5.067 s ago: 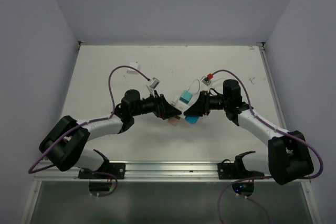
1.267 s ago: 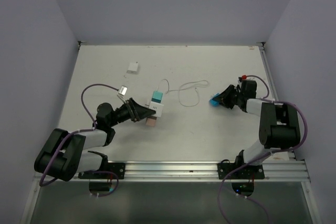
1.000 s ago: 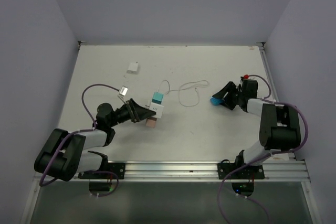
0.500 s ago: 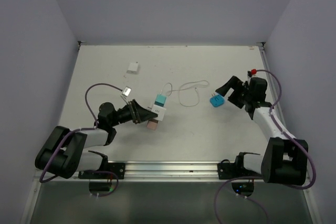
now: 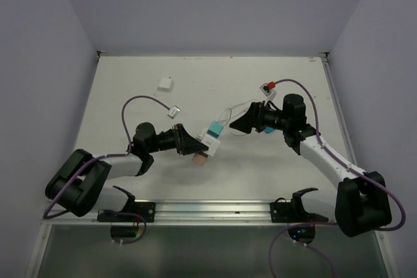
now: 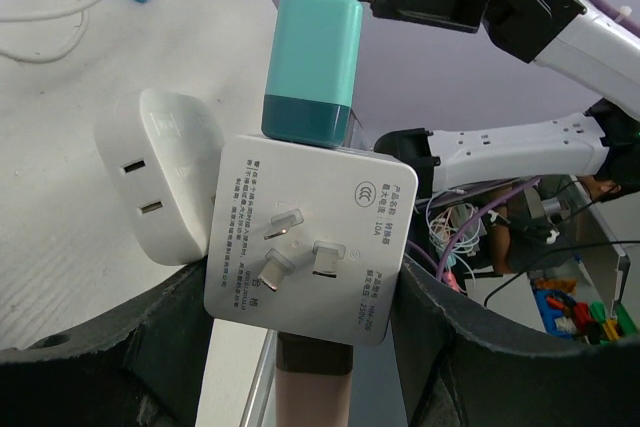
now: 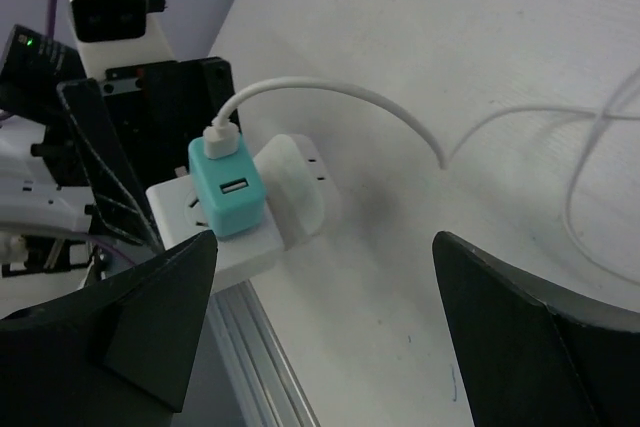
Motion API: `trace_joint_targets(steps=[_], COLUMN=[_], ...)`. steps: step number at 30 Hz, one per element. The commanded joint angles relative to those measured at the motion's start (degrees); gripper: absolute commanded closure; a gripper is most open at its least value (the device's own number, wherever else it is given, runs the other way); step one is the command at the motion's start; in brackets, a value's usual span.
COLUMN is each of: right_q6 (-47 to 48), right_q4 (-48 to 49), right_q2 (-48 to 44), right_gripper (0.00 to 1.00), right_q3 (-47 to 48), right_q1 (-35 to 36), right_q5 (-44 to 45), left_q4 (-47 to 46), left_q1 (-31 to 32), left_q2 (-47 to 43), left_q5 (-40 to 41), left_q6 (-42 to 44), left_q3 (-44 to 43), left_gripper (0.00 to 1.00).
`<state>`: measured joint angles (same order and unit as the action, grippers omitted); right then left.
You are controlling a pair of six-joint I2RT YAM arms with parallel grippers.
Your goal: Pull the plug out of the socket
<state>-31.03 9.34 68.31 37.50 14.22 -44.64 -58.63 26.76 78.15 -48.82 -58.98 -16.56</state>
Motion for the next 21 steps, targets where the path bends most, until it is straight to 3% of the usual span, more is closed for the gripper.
trace_joint_targets(steps=[1, 16, 21], right_q6=[-0.26, -2.28, -4.92], right_q4=[7.00, 14.20, 18.86], right_q2=[0.50, 6.92, 9.82], right_gripper=[0.07, 0.15, 0.28], right_q3=[2.14, 4.95, 5.48], right_q1=[3.78, 12.76, 14.08], right_q5=[-5.45, -5.63, -6.33], left_q4=[-3.60, -4.21, -5.17], left_q1=[0.83, 1.89, 2.06], left_q2=[-0.80, -1.68, -1.77], left_q5=[-0.84, 0.13, 0.65], left_q6=[2.11, 2.03, 1.68], left_q3=[-3.04, -3.22, -2.78], left_gripper=[1.00, 1.00, 1.00])
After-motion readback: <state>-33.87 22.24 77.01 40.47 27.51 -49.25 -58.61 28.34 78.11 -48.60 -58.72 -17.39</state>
